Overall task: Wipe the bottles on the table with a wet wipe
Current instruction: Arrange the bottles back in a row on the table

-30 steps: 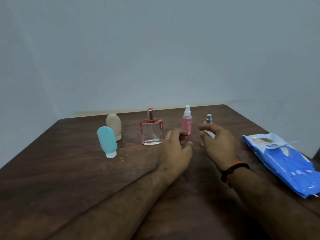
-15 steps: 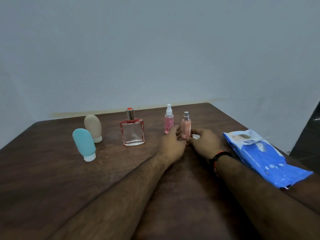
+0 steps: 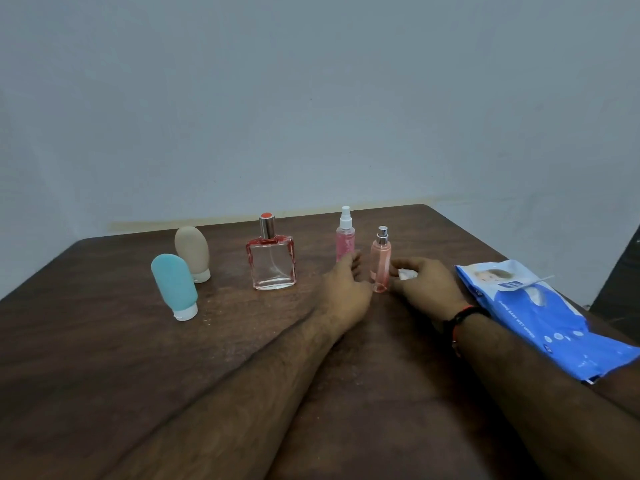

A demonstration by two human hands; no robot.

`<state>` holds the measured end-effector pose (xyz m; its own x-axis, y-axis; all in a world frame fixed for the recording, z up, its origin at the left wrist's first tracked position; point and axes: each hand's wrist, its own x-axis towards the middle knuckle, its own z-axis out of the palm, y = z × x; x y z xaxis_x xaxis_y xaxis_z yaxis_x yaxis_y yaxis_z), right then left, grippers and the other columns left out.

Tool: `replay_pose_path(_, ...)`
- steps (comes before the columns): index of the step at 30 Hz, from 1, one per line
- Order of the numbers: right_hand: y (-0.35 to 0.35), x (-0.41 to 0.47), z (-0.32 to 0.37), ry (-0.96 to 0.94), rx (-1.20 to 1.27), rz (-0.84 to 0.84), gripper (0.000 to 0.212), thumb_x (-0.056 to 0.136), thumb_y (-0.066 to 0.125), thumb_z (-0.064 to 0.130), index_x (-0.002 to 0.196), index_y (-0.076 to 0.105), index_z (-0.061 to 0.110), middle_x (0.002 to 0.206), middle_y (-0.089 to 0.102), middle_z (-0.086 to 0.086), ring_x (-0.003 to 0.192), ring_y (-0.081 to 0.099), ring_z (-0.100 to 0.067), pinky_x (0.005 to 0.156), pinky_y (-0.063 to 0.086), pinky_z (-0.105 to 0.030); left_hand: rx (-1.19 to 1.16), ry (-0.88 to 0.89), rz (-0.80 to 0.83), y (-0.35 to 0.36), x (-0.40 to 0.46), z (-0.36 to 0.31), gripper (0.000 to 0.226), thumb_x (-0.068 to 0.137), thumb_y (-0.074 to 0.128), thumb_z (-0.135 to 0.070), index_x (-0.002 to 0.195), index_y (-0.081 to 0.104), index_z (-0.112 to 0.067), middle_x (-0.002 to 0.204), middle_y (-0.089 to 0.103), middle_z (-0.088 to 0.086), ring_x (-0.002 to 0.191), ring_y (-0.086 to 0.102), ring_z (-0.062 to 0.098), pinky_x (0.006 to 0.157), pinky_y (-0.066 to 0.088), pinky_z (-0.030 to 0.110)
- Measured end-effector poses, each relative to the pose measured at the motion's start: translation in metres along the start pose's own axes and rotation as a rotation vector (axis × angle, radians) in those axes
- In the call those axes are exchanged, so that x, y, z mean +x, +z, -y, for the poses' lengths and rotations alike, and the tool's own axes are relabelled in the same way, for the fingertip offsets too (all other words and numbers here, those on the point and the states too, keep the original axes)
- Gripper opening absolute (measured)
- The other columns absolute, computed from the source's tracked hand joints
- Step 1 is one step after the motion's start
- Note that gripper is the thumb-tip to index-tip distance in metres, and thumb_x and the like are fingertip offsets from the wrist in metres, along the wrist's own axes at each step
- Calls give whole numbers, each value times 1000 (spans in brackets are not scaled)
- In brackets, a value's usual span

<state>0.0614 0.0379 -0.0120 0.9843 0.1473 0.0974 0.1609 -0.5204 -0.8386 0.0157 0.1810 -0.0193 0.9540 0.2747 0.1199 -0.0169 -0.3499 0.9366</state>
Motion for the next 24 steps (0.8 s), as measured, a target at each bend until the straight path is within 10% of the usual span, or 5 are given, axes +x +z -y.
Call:
replay_pose_path(7,-4,39,10,124,402,95,50,68,47,-9,98,78,15,102,75,-4,62,49,-14,46,34,-25,134,-54,-234,-8,7,-5,58,95,56,-13,150,37,-18,151,46,3,133,47,21,109,37,34)
replay_pose_path(13,11,60,21,180,492,225,30,93,44,3,107,71,-2,109,73,-16,113,63,-37,101,48,-51,9,-98,-181,-5,14,-10,50,100,45,-15,150,39,-21,150,46,2,135,43,20,104,30,27)
replay_pose_path(17,11,62,25,179,552,281,33,96,41,4,114,67,-4,113,71,-17,84,72,-9,63,59,-23,-59,-93,-156,-2,18,-11,47,100,43,-10,145,46,-22,143,54,1,129,49,19,111,37,36)
replay_pose_path(22,14,72,20,167,567,287,34,95,40,2,114,67,-4,114,71,-17,103,69,-21,93,54,-38,-55,-88,-149,0,24,-8,47,101,42,-13,147,43,-24,145,52,-1,132,48,19,113,37,41)
replay_pose_path(24,15,74,19,163,589,296,33,95,40,1,113,68,-3,113,72,-15,94,71,-14,78,59,-28,-66,-86,-147,1,28,-6,49,100,42,-12,148,43,-25,145,52,0,132,48,19,112,38,43)
